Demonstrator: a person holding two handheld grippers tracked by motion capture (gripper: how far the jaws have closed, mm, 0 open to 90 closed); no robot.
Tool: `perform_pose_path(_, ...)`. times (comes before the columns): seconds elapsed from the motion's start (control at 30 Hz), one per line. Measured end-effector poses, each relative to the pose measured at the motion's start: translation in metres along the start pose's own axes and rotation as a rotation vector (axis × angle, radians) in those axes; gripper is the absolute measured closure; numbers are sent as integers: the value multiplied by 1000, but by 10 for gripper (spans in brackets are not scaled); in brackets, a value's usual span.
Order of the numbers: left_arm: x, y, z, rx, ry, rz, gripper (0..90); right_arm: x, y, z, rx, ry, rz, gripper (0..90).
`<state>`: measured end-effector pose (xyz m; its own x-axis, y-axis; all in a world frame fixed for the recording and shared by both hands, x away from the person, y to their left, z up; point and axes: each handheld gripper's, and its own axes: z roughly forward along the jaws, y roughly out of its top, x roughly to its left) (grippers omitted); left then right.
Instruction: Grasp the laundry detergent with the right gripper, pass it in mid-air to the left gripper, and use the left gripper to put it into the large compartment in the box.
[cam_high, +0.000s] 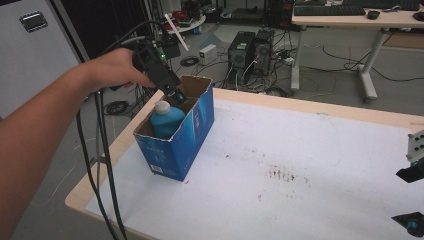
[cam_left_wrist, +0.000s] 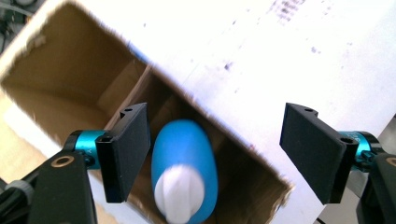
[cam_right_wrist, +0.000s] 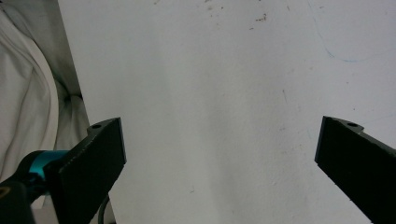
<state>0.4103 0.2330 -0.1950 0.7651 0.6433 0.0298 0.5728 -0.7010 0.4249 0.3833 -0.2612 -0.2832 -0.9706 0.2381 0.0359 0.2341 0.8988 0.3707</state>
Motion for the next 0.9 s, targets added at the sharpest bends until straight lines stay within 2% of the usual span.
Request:
perform_pose_path(0.07,0,0,0,0,0,0,244,0,-1,0,-1,-1,2,12)
perform_pose_path(0.13,-10,17,-4,-54,12,47,244,1,-2,-2,-3,-3,7,12)
perform_pose_path(0.17,-12,21,-4,-63,12,55,244,1,-2,-2,-3,-2,5,12)
perform_pose_path(0.3,-16,29,-4,-67,13,69,245,1,-3,-3,-6,-8,9,12)
perform_pose_path(0.33,-20,37,-3,-66,18,75,245,1,-3,-3,-5,-6,9,12)
perform_pose_path(0.43,-27,50,-3,-64,24,107,244,1,-4,-4,-6,-7,17,12)
perform_pose_path(0.53,-30,57,-1,-70,20,103,244,1,-4,-4,-7,-10,18,12)
perform_pose_path(0.57,-36,66,3,-65,12,111,244,1,-5,-5,-10,-14,19,12)
perform_pose_path(0.63,-41,72,7,-69,-16,143,244,1,-5,-5,-11,-15,20,12)
perform_pose_path(0.73,-45,77,11,-65,-25,151,224,1,-6,-5,-13,-19,23,12)
perform_pose_path(0.77,-45,77,11,-65,-25,151,132,1,-6,-5,-13,-19,23,12)
perform_pose_path(0.8,-50,82,16,-64,-39,168,115,1,-6,-6,-16,-21,22,12)
perform_pose_path(0.9,-55,87,20,-68,-58,175,99,2,-6,-5,-18,-20,22,12)
